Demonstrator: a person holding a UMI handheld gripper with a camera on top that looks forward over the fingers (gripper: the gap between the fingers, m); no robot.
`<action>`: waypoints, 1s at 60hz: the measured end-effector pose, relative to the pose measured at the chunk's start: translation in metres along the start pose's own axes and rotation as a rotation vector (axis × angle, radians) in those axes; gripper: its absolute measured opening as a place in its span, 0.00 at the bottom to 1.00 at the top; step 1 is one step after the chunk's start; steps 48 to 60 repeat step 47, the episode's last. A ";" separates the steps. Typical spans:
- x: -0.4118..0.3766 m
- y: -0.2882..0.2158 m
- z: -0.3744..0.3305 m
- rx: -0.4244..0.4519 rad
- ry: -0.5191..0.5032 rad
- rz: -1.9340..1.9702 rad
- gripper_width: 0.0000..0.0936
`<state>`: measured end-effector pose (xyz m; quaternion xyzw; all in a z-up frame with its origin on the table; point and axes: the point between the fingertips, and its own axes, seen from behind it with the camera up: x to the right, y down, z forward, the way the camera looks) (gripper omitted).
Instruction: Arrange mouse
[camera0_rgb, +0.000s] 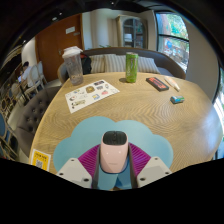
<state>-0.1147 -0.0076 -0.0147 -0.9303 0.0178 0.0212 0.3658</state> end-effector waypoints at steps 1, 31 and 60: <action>0.000 -0.001 0.000 0.010 0.000 -0.001 0.49; 0.045 0.043 -0.083 -0.148 0.081 0.073 0.91; 0.109 0.046 -0.128 -0.119 0.169 0.072 0.91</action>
